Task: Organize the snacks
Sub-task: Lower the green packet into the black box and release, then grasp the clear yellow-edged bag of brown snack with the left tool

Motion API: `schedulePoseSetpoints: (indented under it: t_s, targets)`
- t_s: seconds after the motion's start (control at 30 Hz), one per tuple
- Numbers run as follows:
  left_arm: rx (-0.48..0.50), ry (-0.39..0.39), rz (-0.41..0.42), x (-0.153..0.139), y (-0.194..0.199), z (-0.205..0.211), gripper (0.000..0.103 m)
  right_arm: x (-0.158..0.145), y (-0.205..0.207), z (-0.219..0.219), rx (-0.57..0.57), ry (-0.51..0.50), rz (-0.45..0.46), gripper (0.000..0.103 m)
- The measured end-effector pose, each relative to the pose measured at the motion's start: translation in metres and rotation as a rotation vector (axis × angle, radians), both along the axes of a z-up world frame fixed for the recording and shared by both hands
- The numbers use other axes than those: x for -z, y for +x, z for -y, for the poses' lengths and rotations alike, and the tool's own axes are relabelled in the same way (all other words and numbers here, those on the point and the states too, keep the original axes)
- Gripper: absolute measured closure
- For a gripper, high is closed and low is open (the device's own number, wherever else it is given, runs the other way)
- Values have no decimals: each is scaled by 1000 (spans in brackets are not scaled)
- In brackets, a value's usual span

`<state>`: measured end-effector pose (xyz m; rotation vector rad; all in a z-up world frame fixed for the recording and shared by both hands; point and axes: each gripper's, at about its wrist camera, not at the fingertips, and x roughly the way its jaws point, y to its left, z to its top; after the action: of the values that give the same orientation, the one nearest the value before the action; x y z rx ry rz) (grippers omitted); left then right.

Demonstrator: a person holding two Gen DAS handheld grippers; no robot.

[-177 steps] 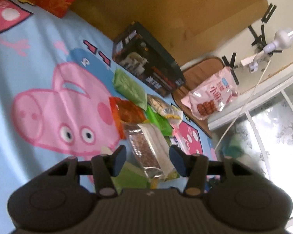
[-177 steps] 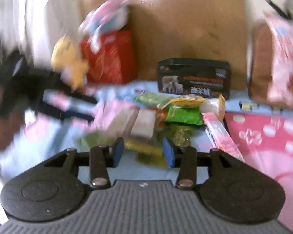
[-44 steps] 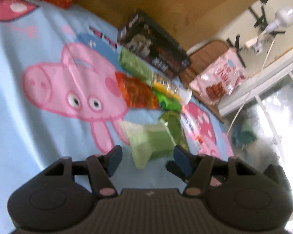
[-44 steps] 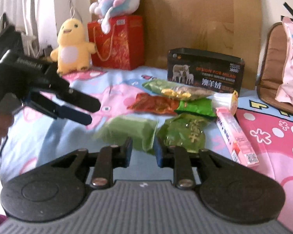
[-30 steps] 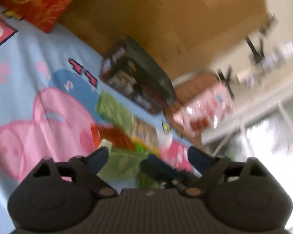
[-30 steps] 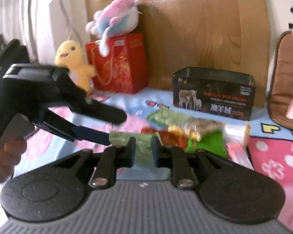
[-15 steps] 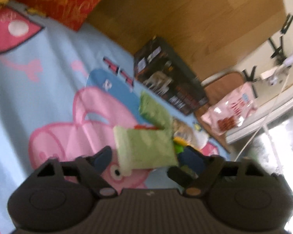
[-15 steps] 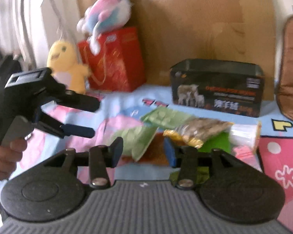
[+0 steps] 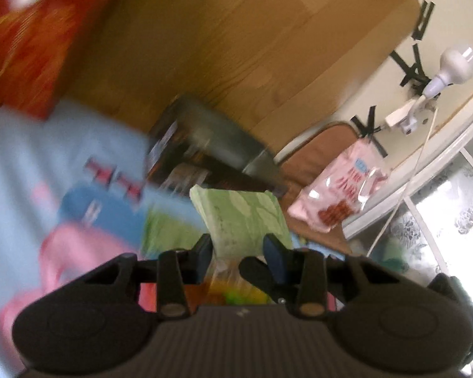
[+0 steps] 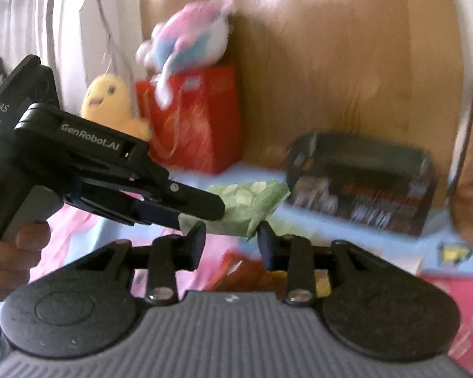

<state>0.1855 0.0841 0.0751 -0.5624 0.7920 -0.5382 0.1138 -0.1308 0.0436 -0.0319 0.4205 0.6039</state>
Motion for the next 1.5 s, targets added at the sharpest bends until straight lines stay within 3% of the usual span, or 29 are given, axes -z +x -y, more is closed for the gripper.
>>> schedulePoseSetpoints:
  t_s: [0.2, 0.27, 0.33, 0.4, 0.63, 0.77, 0.9, 1.0, 1.27, 1.47, 1.5]
  targets:
    - [14, 50, 41, -16, 81, 37, 63, -26, 78, 22, 74, 4, -10, 64]
    - [2, 82, 30, -9, 102, 47, 56, -25, 107, 27, 86, 10, -46, 62]
    - [-17, 112, 13, -2, 112, 51, 54, -18, 134, 32, 109, 17, -100, 60]
    - [5, 78, 17, 5, 105, 46, 53, -11, 148, 40, 144, 28, -154, 56]
    - [97, -4, -84, 34, 44, 28, 52, 17, 114, 88, 99, 137, -295, 56]
    - [106, -138, -179, 56, 9, 26, 51, 31, 111, 85, 76, 92, -367, 55]
    - [75, -171, -244, 78, 3, 34, 55, 40, 115, 69, 9, 65, -456, 60]
    - [7, -117, -224, 80, -11, 25, 56, 30, 89, 70, -16, 94, -469, 66]
    - [-20, -124, -226, 80, -66, -23, 53, 33, -13, 50, -182, 133, -465, 66]
    - [-69, -72, -168, 68, -86, -41, 42, 37, -60, 47, -131, 52, -330, 64]
    - [-77, -64, -167, 68, -87, -42, 42, 37, -64, 47, -129, 26, -305, 60]
